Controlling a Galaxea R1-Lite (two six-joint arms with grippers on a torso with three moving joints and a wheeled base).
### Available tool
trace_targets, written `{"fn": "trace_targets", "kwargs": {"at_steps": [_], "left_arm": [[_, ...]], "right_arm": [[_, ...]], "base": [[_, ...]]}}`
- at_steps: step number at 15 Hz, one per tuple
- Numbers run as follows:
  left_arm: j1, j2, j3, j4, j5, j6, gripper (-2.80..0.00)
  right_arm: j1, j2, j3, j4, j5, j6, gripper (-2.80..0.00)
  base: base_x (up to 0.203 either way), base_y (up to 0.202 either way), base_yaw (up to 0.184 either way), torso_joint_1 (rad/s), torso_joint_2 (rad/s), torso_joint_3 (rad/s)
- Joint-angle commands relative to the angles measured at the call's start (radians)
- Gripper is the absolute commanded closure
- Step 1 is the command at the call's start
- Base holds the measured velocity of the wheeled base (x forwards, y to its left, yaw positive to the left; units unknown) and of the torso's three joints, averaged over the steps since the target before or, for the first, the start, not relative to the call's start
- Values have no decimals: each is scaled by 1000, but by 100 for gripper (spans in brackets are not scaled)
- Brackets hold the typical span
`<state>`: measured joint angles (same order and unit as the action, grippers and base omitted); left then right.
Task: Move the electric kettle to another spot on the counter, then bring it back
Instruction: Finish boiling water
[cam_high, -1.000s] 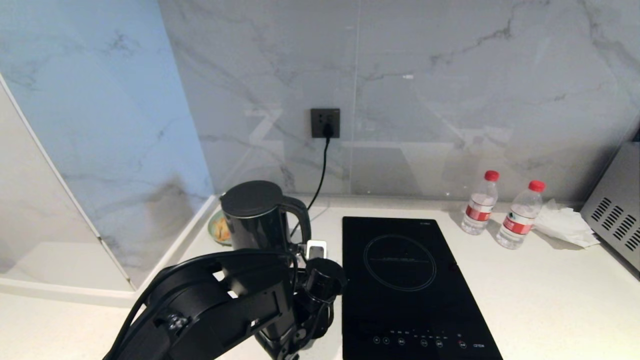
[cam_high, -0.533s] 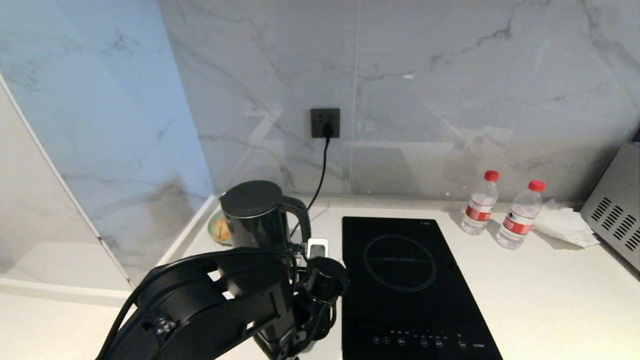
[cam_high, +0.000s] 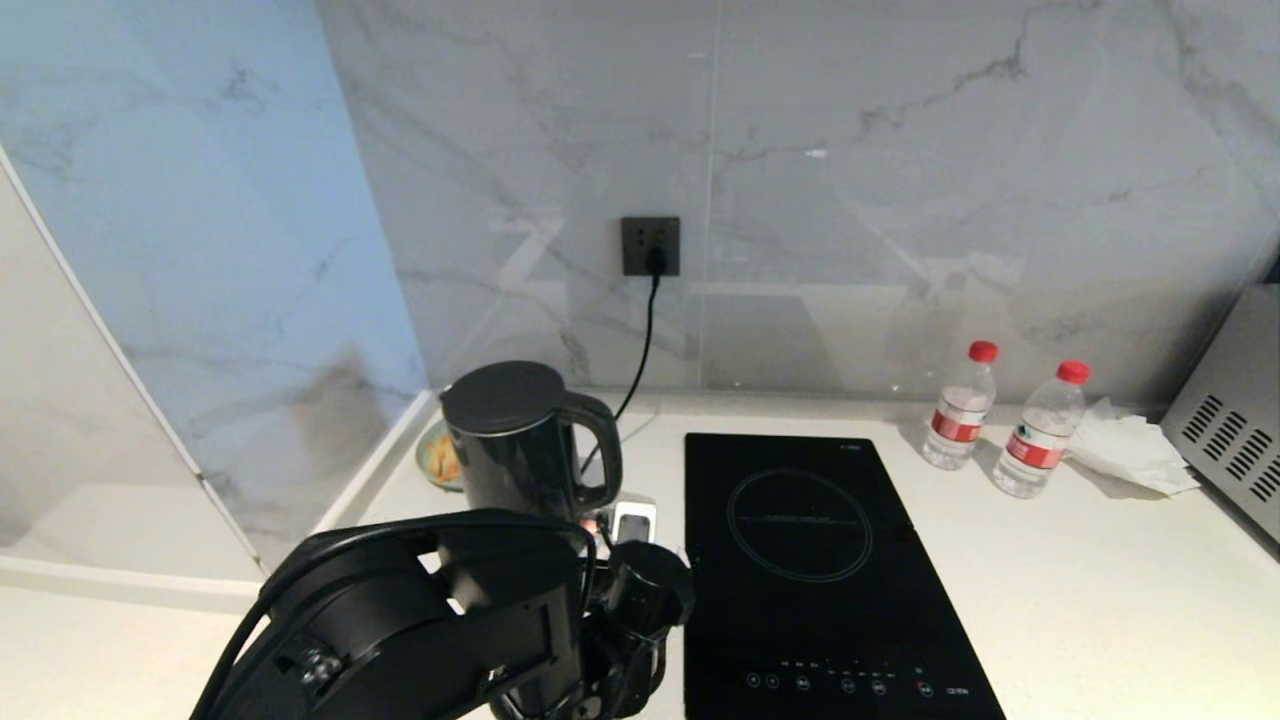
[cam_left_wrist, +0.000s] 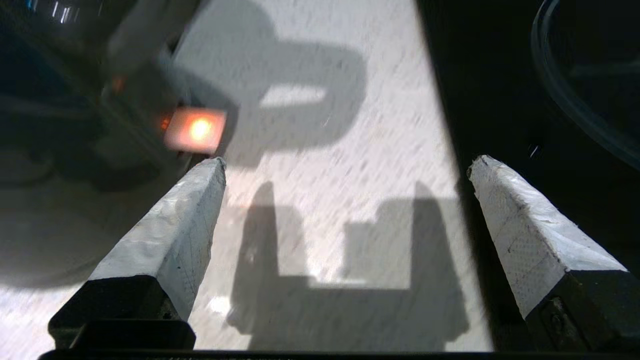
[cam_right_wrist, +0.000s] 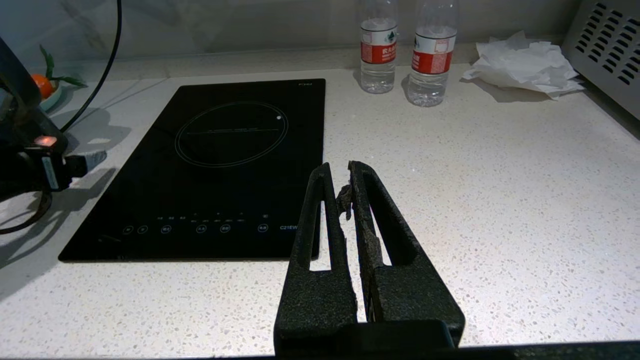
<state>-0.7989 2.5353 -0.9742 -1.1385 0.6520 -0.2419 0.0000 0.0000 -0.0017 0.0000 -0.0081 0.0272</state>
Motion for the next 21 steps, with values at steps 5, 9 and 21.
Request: {"fn": "trace_targets", "kwargs": {"at_steps": [5, 9, 21], "left_arm": [[-6, -15, 51, -6, -35, 16, -280], [-7, 4, 7, 22, -55, 32, -280], [6, 6, -138, 224, -58, -80, -280]], "right_arm": [[0, 0, 0, 0, 0, 0, 0], [0, 0, 0, 0, 0, 0, 0], [0, 0, 0, 0, 0, 0, 0]], "base": [[0, 0, 0, 0, 0, 0], [0, 0, 0, 0, 0, 0], [0, 0, 0, 0, 0, 0]]}}
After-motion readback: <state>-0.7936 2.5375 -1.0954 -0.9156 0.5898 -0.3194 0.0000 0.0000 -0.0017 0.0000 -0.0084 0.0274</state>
